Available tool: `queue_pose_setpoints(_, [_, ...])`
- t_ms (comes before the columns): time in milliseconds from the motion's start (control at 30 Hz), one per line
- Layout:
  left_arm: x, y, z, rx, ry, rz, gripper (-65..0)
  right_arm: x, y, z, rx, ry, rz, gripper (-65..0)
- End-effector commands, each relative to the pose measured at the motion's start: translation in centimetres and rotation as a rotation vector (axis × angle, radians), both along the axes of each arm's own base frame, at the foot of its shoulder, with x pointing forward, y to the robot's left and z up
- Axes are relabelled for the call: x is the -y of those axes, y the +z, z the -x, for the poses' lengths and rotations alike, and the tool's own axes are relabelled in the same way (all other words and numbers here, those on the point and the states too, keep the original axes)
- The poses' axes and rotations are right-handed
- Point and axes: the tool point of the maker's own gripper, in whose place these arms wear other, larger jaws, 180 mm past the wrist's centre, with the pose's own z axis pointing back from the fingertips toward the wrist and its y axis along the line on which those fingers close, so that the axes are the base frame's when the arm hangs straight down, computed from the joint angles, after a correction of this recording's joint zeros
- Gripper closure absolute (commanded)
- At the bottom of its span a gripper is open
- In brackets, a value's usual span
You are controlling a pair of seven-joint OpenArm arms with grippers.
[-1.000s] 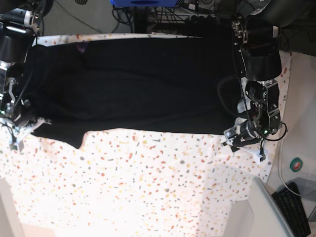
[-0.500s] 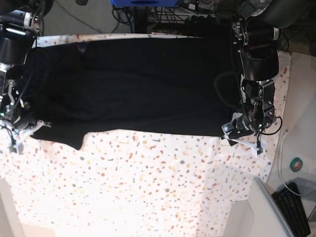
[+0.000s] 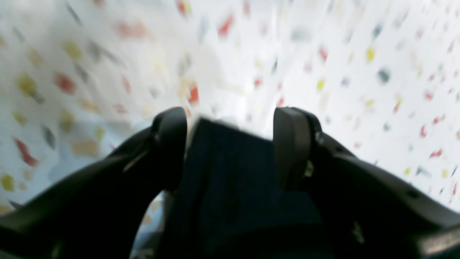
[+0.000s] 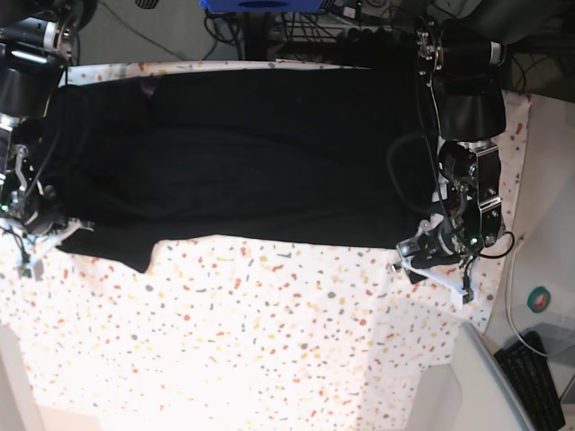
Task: Layout the t-shirt on the table in an organized manner, then fold the t-shirt properly
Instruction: 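Lift the shirt's long edge with both grippers and fold it over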
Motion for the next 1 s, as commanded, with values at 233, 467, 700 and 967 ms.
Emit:
queue_pose_setpoints(233, [0.0,-0.9,-0.6,-0.028,0.008,0.016,-36.2,0.9,1.8,-1.6,0.058,-0.004,0.020,0.0])
queue_pose_setpoints(467, [-0.6,-2.6,-0.2,-0.038,0.030,0.010,-36.0,0.9,1.8,-1.6,0.058,-0.004,0.020,0.0])
queue_pose_setpoints(700, [-0.7,-1.7,-0.6,-0.013,0.026,-0.001,-36.0,0.5,1.6,-1.6,0.058,-0.002,0.010,0.0])
queue_pose_setpoints(967, [-0.8,-1.4,-0.9,-0.005,0.021,-0.009,-36.0,0.3,1.6,-1.6,0.058,-0.002,0.007,0.0])
